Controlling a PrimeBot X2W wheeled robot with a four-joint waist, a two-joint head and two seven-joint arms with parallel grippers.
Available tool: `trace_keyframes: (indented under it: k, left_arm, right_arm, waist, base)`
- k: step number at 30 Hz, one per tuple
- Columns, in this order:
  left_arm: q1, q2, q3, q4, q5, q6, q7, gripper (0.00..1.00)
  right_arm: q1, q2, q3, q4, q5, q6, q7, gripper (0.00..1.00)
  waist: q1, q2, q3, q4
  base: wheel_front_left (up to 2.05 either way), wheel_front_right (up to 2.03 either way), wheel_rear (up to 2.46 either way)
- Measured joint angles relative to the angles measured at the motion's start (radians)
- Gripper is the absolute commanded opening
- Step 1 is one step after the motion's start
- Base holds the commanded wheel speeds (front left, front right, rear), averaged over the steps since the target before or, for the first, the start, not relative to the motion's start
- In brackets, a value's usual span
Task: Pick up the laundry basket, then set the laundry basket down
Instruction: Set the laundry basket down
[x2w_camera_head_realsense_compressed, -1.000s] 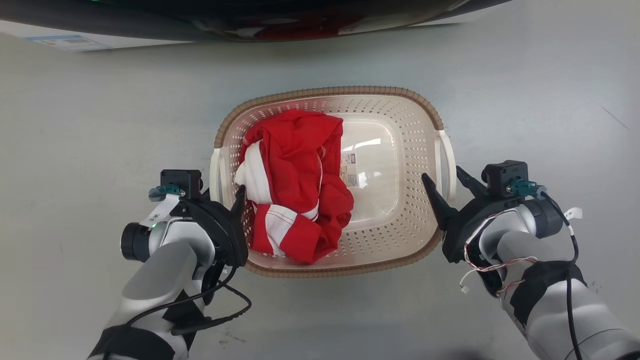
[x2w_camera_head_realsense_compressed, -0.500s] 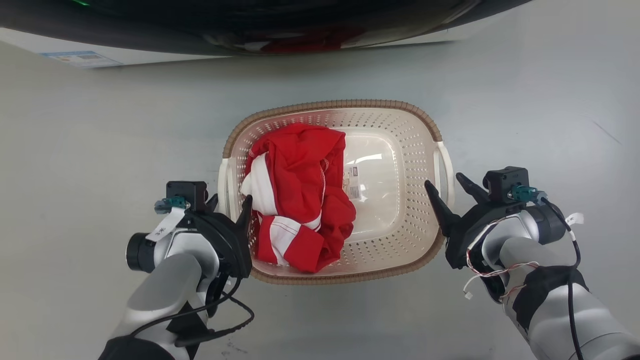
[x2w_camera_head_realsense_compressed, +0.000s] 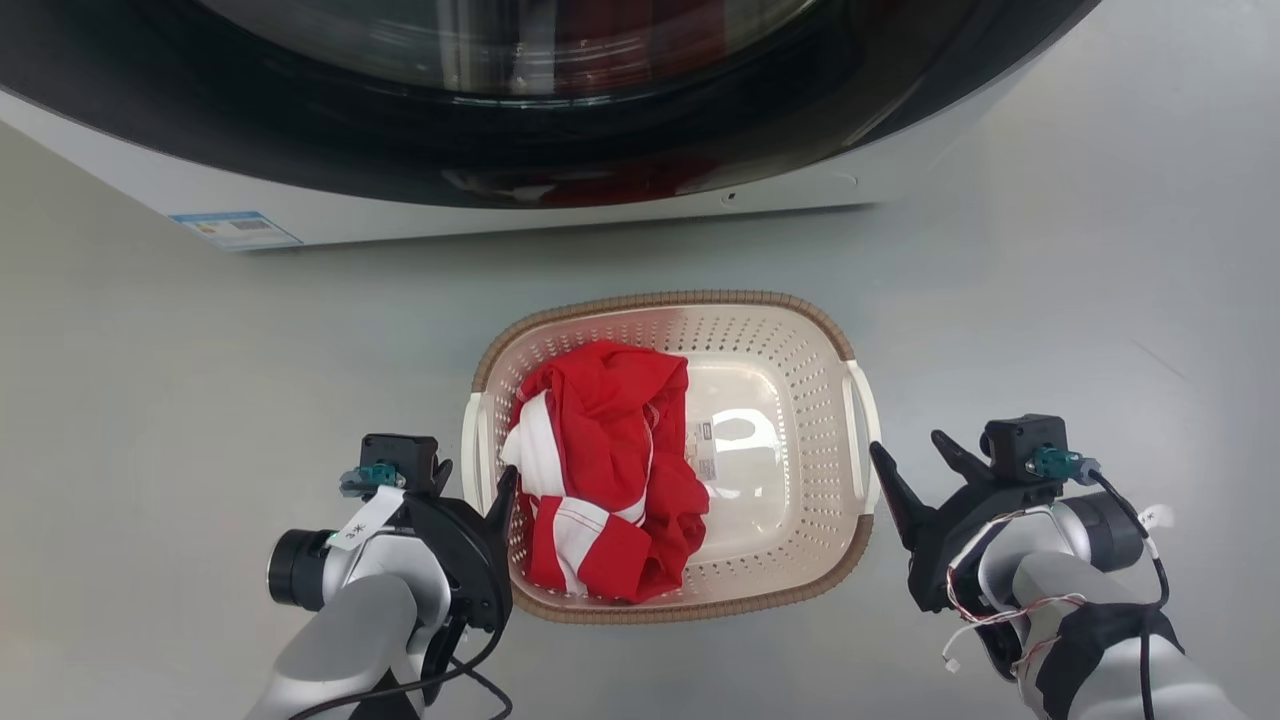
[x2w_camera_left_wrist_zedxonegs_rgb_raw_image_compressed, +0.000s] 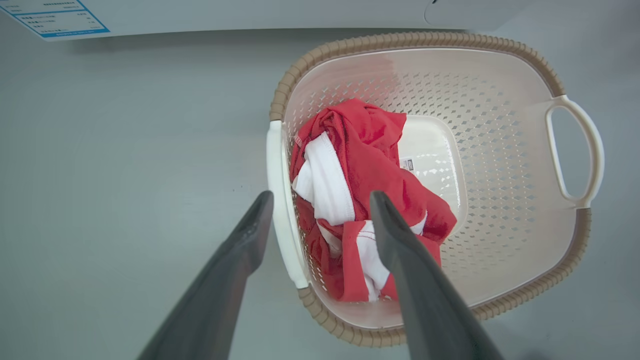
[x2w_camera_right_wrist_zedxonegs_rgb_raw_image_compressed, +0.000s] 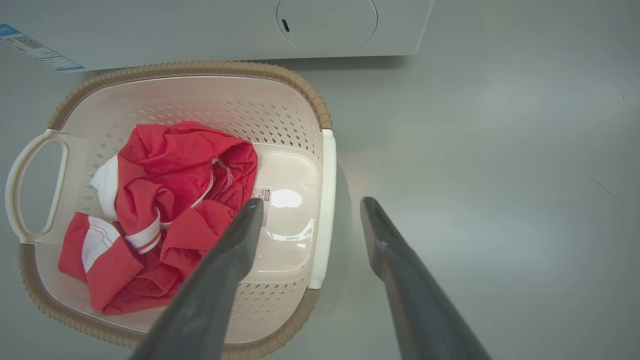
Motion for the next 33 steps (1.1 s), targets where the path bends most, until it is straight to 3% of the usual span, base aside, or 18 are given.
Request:
trace_keyframes:
  k: [10, 20, 33]
  left_arm:
    - [0.059, 0.000, -0.031, -0.001, 0.010, -0.008, -0.044, 1.00]
    - [0.103, 0.000, -0.026, -0.024, 0.017, -0.009, -0.080, 1.00]
    - [0.175, 0.036, 0.021, -0.129, 0.019, 0.014, -0.088, 1.00]
  right_arm:
    - [0.088, 0.006, -0.050, 0.026, 0.046, 0.000, 0.000, 1.00]
    - [0.179, 0.004, -0.118, -0.020, 0.069, -0.037, 0.000, 1.00]
    - [0.273, -0.029, -0.188, -0.185, 0.040, -0.109, -0.001, 1.00]
  waist:
    - [-0.0001, 0.0000, -0.145, -0.002]
    - [-0.0002, -0.0001, -0.288, -0.004]
    - [-0.0001, -0.0001, -0.436, -0.010]
  base:
    - [0.00, 0.00, 0.00]
    - [0.00, 0.00, 0.00]
    - [0.00, 0.00, 0.00]
